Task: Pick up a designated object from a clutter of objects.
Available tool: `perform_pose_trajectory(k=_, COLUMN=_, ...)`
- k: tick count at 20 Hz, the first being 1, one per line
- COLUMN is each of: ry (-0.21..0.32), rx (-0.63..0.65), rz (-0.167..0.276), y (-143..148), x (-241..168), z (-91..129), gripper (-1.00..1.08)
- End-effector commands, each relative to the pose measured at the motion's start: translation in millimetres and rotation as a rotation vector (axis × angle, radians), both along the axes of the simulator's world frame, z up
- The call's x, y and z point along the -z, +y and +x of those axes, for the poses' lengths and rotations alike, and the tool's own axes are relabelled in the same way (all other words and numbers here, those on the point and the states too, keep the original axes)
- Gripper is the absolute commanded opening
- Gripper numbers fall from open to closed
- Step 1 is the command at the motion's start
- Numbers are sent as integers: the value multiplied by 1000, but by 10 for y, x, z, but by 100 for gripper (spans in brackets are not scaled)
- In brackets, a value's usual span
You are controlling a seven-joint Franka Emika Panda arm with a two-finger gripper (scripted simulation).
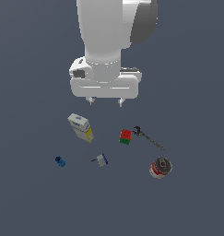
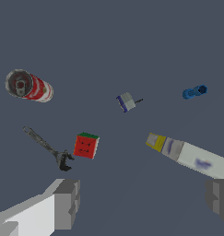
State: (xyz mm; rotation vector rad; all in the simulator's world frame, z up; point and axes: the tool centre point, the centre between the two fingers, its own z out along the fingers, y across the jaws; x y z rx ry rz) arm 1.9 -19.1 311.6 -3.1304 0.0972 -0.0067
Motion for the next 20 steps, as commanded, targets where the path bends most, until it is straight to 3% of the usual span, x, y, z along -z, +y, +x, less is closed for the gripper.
perform_pose_trajectory(k=1, ry=0, rx=0, rz=0, y=0, x=0, z=0, gripper=100)
perform_pose_trajectory(k=10, ry=-14, rx=8, rz=20, y=-103, x=-46, z=-5, gripper=100)
perform_pose_trajectory(k=20, ry=-12, rx=-24, rz=11, y=-16, x=67, z=33, gripper=100)
